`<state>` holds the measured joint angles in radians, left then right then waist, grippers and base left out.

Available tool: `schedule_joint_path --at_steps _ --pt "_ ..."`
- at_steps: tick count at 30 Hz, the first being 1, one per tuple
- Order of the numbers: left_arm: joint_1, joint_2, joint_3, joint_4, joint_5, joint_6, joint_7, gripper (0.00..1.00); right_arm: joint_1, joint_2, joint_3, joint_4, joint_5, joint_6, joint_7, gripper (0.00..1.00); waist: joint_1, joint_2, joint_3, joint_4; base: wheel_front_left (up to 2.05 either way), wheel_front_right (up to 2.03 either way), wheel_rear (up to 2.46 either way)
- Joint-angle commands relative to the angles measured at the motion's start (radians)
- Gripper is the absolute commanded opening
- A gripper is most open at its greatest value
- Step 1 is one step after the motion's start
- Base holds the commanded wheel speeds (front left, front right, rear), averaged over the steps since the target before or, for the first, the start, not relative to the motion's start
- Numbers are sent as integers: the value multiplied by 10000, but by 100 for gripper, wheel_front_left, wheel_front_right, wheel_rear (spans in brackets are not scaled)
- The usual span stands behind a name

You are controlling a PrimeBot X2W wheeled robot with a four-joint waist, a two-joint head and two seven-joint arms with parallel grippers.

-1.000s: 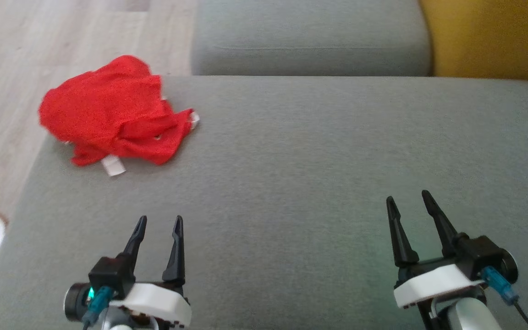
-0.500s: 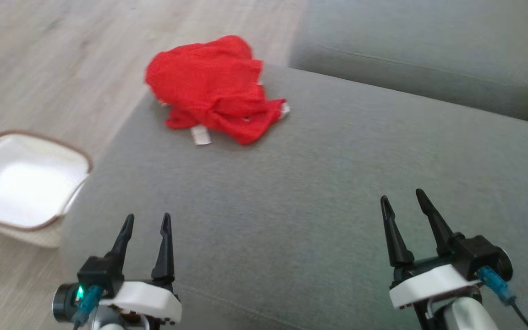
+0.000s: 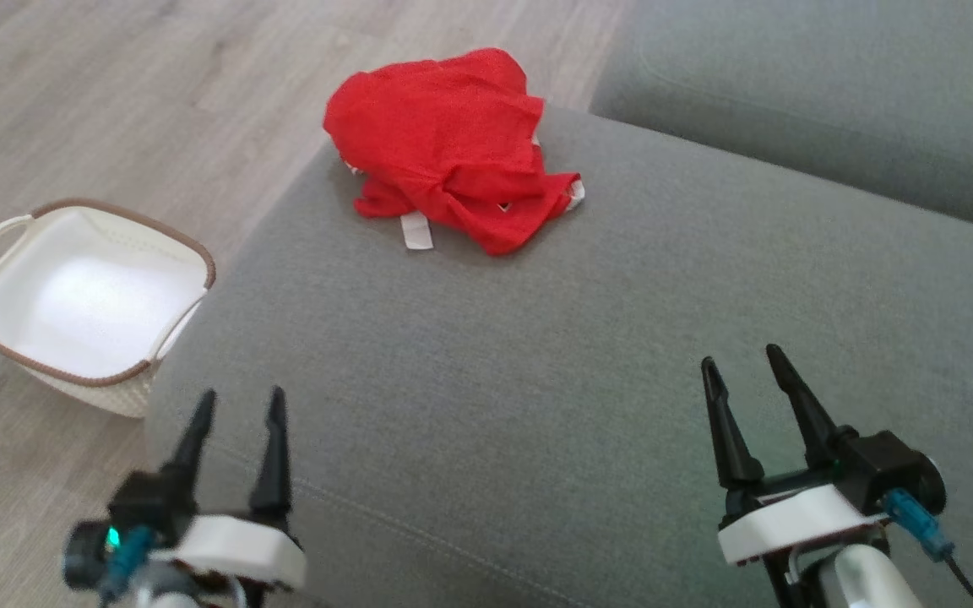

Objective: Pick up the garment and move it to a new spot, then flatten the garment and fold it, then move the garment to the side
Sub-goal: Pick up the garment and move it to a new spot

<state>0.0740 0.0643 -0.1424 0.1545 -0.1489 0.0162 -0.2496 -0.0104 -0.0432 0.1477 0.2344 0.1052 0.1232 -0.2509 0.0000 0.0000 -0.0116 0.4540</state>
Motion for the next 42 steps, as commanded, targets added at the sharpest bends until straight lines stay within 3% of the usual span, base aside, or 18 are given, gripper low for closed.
schedule_joint_path --at_steps 1,8,16,22,30,42 --pt "-794 228 479 -436 112 -64 -122 100 -498 -70 112 -396 -70 75 -109 100 0 0 216 -211 0 0 0" --pt "-3251 1215 1000 -55 216 -395 -39 100 -947 -70 -44 -604 -723 75 -107 100 0 0 1278 -1008 0 0 0" --pt "-6817 2297 729 2220 338 -1068 1164 100 -1448 -70 -241 -1012 -1320 75 133 100 0 0 2677 -2037 0 0 0" --pt "-8468 2239 510 4408 -29 -1271 1596 100 -1576 -70 -476 -1458 -1743 75 393 100 0 0 3588 -2474 0 0 0" --pt "-9466 2115 247 6829 -1201 -1456 1505 100 -1469 -70 -1000 -2320 -2232 75 782 100 0 0 4564 -2652 0 0 0" --pt "-10205 1997 -1614 8116 -3119 -1467 827 100 -1220 -70 -967 -3025 -2513 75 1119 100 0 0 5266 -2548 0 0 0"
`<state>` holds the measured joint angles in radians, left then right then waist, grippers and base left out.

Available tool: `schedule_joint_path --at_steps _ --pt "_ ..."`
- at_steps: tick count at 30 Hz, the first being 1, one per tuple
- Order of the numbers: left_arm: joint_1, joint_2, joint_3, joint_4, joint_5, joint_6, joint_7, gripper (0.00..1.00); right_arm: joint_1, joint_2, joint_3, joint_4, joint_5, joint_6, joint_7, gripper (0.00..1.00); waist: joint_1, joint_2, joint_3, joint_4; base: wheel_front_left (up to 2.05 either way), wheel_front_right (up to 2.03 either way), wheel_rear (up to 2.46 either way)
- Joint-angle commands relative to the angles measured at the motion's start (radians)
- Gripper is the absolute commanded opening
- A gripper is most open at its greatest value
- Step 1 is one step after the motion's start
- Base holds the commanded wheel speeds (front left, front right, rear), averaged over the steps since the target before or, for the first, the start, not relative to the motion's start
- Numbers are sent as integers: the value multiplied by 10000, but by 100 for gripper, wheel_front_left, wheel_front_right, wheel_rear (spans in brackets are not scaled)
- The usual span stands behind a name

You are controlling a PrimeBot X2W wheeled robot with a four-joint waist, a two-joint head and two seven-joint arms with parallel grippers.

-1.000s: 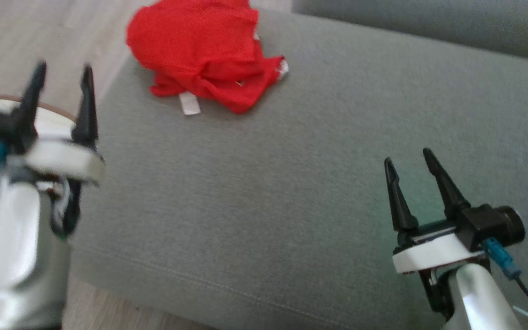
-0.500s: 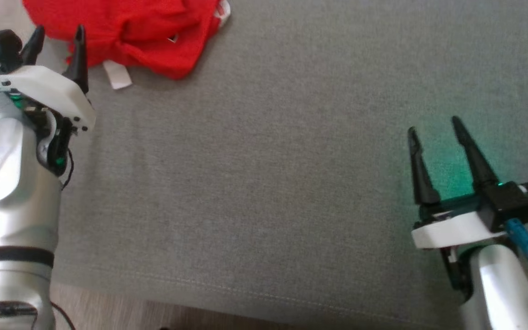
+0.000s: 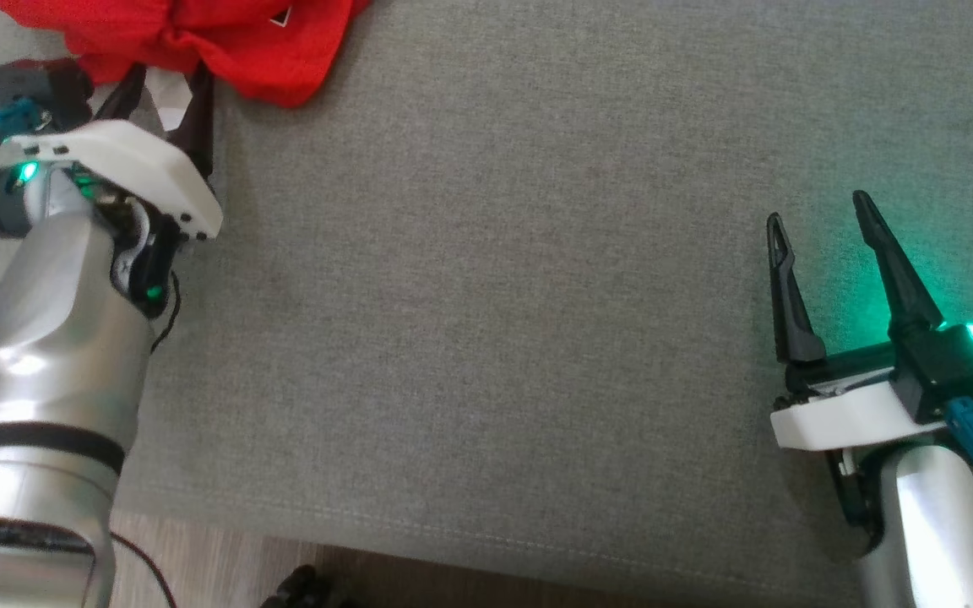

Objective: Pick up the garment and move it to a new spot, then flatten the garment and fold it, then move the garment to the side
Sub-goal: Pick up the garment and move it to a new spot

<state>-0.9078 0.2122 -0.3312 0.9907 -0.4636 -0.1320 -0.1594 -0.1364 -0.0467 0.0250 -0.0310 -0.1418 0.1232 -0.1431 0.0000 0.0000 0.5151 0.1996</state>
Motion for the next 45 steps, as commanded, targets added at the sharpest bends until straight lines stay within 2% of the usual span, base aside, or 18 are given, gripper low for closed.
schedule_joint_path --at_steps 1,10,11,12,13,14,20,22,25,31,38,45 --pt "-469 518 169 -196 -73 15 -123 100 34 -35 283 -379 -46 75 41 100 0 0 21 -24 0 0 0" --pt "-1099 661 -217 521 -837 14 -556 100 -54 -35 361 -450 -84 75 5 100 0 0 341 -340 0 0 0" --pt "-1148 672 -257 603 -887 14 -586 76 -60 -35 348 -452 -85 75 -8 100 0 0 373 -360 0 0 0" --pt "-1194 686 -297 676 -937 14 -619 44 -66 -35 330 -452 -84 75 -21 100 0 0 401 -377 0 0 0" --pt "-1233 696 -330 713 -1003 14 -666 16 -73 -35 313 -449 -82 75 -36 100 0 0 423 -393 0 0 0" --pt "-1261 688 -366 709 -1071 14 -724 0 -80 -35 287 -441 -79 75 -52 100 0 0 433 -398 0 0 0" --pt "-1127 832 -610 391 -1278 14 -976 0 -105 -35 183 -266 19 75 -183 100 0 0 232 -292 0 0 0" --pt "-974 1009 -594 -92 -1197 14 -1013 0 -112 -35 223 -136 91 75 -255 100 0 0 5 -168 0 0 0" --pt "-717 1229 -343 -880 -902 20 -1018 0 -114 -35 299 36 160 75 -322 100 0 0 -302 -47 0 0 0" --pt "-256 1610 7 -2332 -23 300 -1021 0 -78 -35 485 456 407 75 -483 100 0 0 -1143 55 0 0 0" --pt "-14 1879 -136 -3308 602 294 -1022 0 39 -35 642 952 878 75 -717 100 0 0 -2166 -126 0 0 0" --pt "-31 2122 -656 -4495 927 215 -617 0 189 -35 615 1462 1440 75 -983 100 0 0 -3122 -660 0 0 0"
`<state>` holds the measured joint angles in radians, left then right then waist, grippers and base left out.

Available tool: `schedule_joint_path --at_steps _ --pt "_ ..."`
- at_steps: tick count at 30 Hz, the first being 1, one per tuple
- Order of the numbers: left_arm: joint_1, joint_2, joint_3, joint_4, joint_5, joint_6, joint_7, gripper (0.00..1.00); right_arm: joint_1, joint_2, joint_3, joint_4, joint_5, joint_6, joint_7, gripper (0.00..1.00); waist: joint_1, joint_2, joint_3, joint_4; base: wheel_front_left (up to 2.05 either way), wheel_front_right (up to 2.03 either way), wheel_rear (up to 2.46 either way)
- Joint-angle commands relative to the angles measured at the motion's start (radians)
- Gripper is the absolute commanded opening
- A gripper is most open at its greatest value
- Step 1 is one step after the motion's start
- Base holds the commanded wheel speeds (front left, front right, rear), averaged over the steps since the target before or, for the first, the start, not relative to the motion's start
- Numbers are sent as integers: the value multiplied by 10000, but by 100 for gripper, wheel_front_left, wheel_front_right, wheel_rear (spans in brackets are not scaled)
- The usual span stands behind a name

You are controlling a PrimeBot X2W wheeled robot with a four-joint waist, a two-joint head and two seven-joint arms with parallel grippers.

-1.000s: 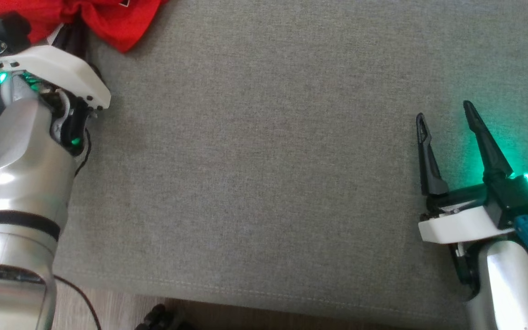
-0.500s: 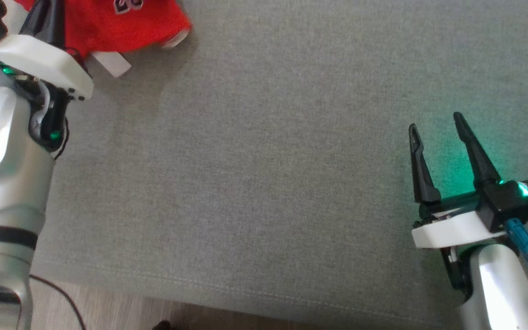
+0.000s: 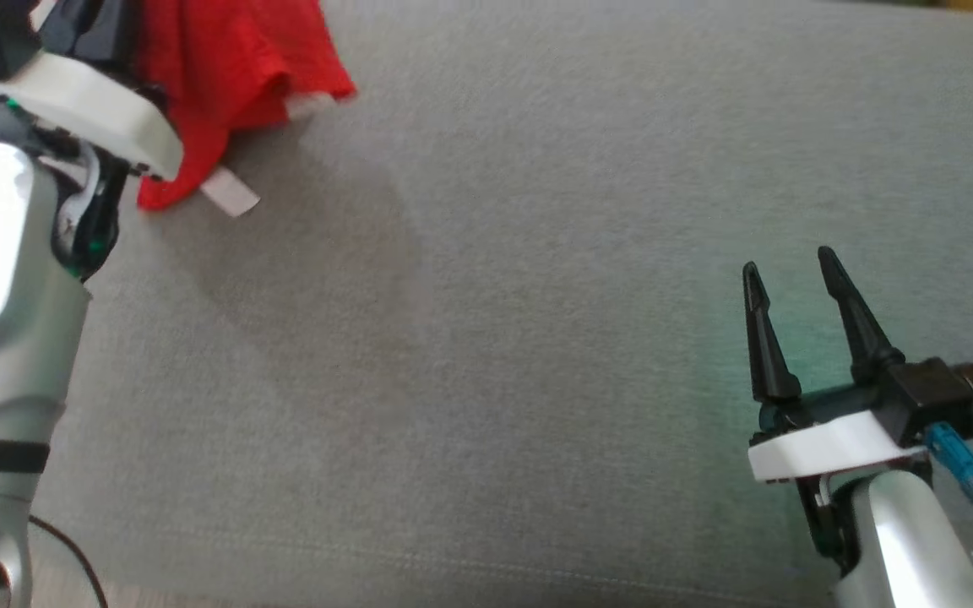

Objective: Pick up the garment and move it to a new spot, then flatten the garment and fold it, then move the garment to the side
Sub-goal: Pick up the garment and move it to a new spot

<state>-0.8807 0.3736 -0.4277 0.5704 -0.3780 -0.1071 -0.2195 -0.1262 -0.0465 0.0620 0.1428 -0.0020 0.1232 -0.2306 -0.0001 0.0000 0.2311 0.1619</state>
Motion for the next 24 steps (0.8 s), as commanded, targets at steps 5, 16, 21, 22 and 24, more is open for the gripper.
schedule_joint_path --at_steps 5,16,21,22,24 --pt "-383 445 -6 -1403 99 -38 579 0 92 -37 177 -11 333 75 -227 100 1 0 -616 -852 0 0 0" --pt "458 -1656 -703 -2023 -450 681 679 0 -172 -37 60 170 702 75 -306 100 1 0 -235 -2180 0 0 0" --pt "1016 -2812 -1677 -663 -452 551 290 0 -375 -37 284 101 834 75 -309 100 1 0 294 -2787 0 0 0" --pt "1115 -2949 -1925 -356 -452 494 229 0 -410 -37 319 97 870 75 -309 100 1 0 390 -2893 0 0 0" --pt "1309 -3129 -2489 180 -474 359 128 0 -467 -37 352 87 927 75 -310 100 1 0 558 -3062 0 0 0"
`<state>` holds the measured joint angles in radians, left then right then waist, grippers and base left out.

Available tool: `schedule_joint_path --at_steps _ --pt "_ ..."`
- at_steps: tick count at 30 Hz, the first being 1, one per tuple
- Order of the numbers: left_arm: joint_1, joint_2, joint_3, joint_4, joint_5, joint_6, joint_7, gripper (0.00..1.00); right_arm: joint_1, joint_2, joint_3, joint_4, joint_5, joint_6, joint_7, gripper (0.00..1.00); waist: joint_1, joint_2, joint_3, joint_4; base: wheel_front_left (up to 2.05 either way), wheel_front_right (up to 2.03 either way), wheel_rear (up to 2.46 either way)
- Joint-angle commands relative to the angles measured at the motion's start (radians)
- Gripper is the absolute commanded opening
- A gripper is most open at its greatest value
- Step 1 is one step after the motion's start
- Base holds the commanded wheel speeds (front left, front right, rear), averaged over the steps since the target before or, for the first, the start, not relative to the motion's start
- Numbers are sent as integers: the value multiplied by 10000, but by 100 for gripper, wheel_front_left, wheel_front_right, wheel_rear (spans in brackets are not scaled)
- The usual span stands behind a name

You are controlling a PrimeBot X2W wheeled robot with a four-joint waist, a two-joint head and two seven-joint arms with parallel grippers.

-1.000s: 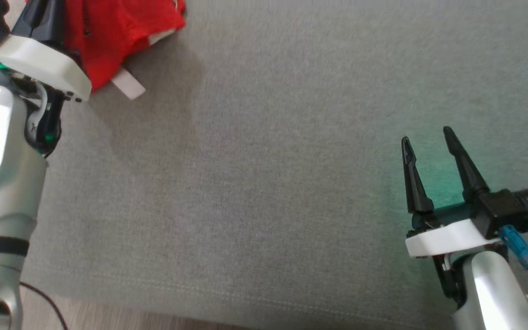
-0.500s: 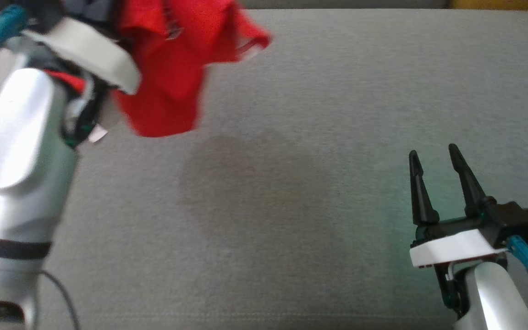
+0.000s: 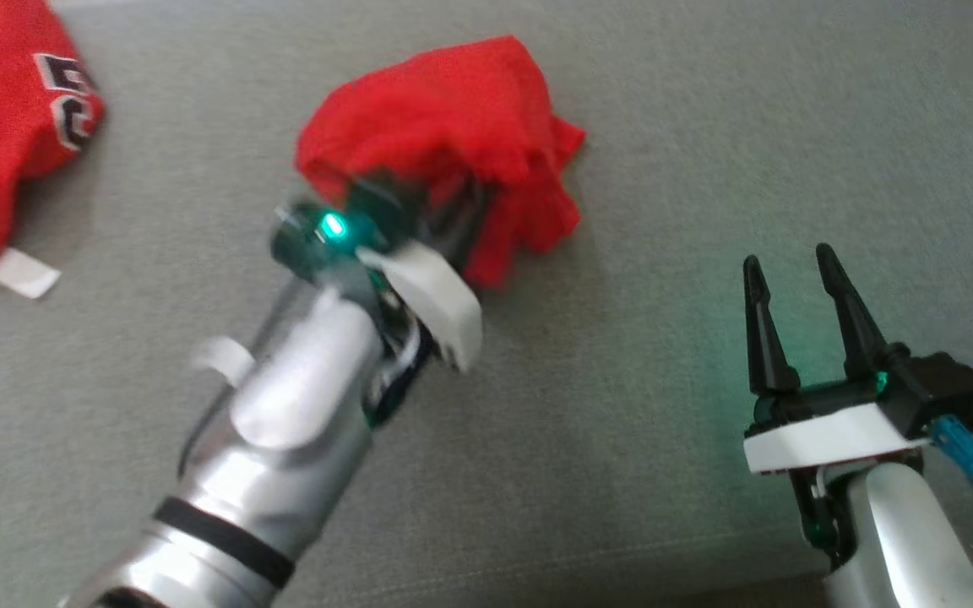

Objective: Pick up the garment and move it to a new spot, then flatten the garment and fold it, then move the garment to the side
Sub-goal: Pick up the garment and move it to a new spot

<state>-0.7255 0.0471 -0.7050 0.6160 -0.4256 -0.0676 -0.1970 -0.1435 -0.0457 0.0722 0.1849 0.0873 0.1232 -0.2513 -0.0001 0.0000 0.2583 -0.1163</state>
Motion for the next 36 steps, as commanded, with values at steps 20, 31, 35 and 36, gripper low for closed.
schedule_joint_path --at_steps 20,31,35,36 --pt "135 33 -2935 -579 -1813 719 -637 100 -245 -45 136 -197 154 75 -104 100 1 0 -231 232 0 0 0" --pt "1345 674 -971 -1945 -846 1536 -646 100 120 -45 -81 -116 -44 75 -104 100 1 0 -1491 1038 0 0 0" --pt "2186 967 -207 -2382 -593 1847 -646 100 198 -45 -131 -90 -70 75 -104 100 1 0 -1804 1231 0 0 0" --pt "2418 1026 -20 -2508 -527 1921 -646 100 229 -45 -158 -78 -71 75 -104 100 1 0 -1870 1277 0 0 0"
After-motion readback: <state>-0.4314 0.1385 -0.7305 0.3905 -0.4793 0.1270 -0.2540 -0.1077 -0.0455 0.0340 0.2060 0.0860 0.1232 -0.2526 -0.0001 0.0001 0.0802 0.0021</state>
